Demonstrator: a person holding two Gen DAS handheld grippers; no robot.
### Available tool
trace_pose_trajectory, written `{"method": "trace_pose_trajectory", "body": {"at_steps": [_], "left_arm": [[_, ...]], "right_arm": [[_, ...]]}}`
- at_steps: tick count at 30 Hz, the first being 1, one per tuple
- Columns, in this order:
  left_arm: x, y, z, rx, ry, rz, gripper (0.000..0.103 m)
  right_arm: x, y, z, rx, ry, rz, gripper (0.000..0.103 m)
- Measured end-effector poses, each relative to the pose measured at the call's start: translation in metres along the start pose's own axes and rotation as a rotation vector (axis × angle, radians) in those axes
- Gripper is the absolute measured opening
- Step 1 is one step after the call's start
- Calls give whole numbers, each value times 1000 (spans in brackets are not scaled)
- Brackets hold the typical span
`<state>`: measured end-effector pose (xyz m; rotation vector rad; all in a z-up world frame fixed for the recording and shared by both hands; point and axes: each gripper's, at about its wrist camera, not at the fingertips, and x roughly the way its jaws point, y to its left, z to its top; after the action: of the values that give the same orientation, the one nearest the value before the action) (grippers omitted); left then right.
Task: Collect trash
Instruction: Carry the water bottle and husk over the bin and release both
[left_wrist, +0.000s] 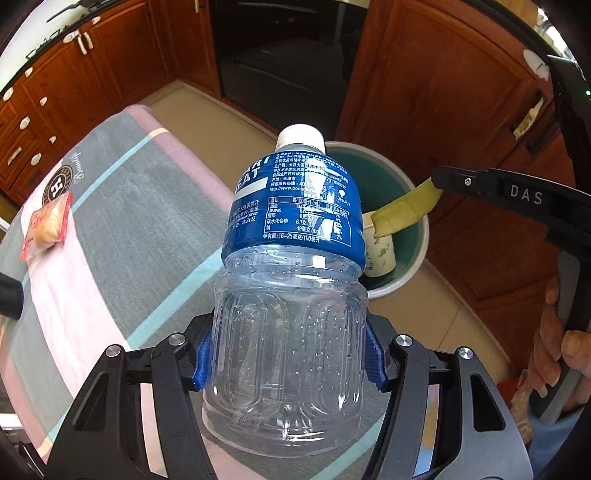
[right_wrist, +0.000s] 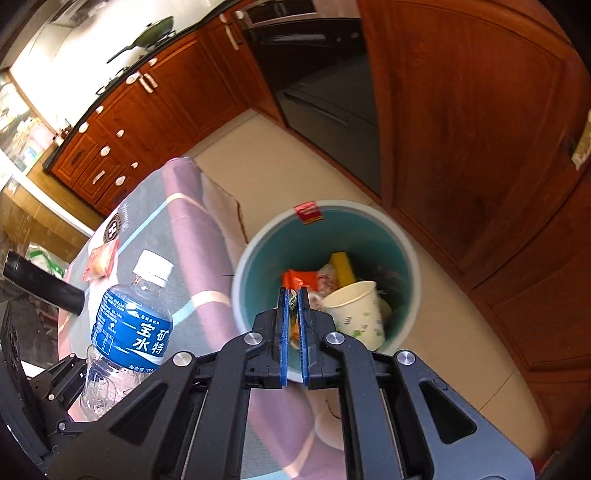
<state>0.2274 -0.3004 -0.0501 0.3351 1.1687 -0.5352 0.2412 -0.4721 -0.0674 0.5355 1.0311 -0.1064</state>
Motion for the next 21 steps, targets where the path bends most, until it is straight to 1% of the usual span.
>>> {"method": "trace_pose_trajectory", "body": {"at_steps": [4,9,18,21], "left_arm": [[13,-18,13,30,11,-10,63],[34,-30,29,37,31,-21,63],[68,-32,46,14,73,-56,63],[78,-29,53,-1,80,-55,64]], "right_arm": [[6,-23,2,36,7,-10,5],[14,-40,6,51,21,-22,5],[24,-53,16,30,49,-58,5],[29,-52,20,24,59,-63,5]]}}
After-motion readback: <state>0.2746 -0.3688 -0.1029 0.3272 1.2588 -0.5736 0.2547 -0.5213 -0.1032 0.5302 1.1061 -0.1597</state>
